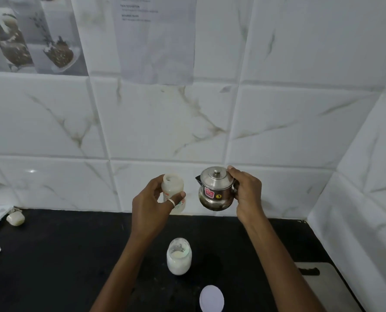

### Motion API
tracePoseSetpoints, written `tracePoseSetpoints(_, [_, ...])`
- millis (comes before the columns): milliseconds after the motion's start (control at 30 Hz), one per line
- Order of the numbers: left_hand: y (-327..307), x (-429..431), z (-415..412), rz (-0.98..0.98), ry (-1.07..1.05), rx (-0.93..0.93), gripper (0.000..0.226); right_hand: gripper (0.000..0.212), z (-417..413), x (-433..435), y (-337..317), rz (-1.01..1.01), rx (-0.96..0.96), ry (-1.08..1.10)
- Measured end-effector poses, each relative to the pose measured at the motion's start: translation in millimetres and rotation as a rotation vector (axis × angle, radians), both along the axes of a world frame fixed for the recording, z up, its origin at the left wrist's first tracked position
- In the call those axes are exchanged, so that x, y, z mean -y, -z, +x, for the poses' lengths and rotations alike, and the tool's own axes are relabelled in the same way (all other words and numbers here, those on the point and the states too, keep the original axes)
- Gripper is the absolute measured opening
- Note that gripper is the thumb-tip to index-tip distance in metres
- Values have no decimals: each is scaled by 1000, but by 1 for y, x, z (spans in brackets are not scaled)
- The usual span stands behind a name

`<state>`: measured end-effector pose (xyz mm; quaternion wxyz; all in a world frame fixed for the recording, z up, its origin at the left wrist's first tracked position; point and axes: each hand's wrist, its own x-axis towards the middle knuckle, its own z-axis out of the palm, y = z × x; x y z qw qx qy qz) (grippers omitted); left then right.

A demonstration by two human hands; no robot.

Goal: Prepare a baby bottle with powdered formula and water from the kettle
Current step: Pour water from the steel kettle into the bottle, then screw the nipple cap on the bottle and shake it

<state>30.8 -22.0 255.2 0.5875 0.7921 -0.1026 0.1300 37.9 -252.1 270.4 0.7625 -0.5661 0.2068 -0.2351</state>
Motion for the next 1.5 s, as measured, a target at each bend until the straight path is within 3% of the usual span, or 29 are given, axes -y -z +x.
tracePoseSetpoints(133, [24,0,0,29,-6,-45,53,19,-8,10,47,19,-36,-21])
tracePoseSetpoints(233, [42,2,-2,-5,-16,-111,54,51,-12,20,83,50,-38,-56])
tracePoseSetpoints(267, [49,2,-3,-20,-19,-135,55,50,-13,23,98,62,-65,-59])
tracePoseSetpoints(367, [65,6,-7,-26,-18,-181,53,16,-17,34,145,79,-143,-40])
tracePoseSetpoints(400, [69,6,-9,-29,-19,-189,54,15,-19,37,159,75,-165,-47])
tracePoseSetpoints(567, [94,9,-15,-44,-29,-237,53,21,-20,44,222,94,-252,-45])
tracePoseSetpoints(700, [107,10,-18,-45,-40,-260,56,44,-15,43,257,132,-280,-57])
tracePoseSetpoints(833, [113,12,-18,-30,-54,-263,58,61,-9,40,277,143,-289,-71])
tracePoseSetpoints(1000, [117,13,-18,-4,-56,-259,59,26,-7,38,288,144,-338,-70])
tracePoseSetpoints(1200, [118,16,-18,0,-47,-261,59,31,-5,44,305,113,-346,-78])
tracePoseSetpoints(1333, [121,19,-17,14,-41,-255,60,20,-5,46,307,118,-354,-67])
tracePoseSetpoints(1500, [123,21,-17,28,-34,-244,60,29,-9,51,308,37,-349,-98])
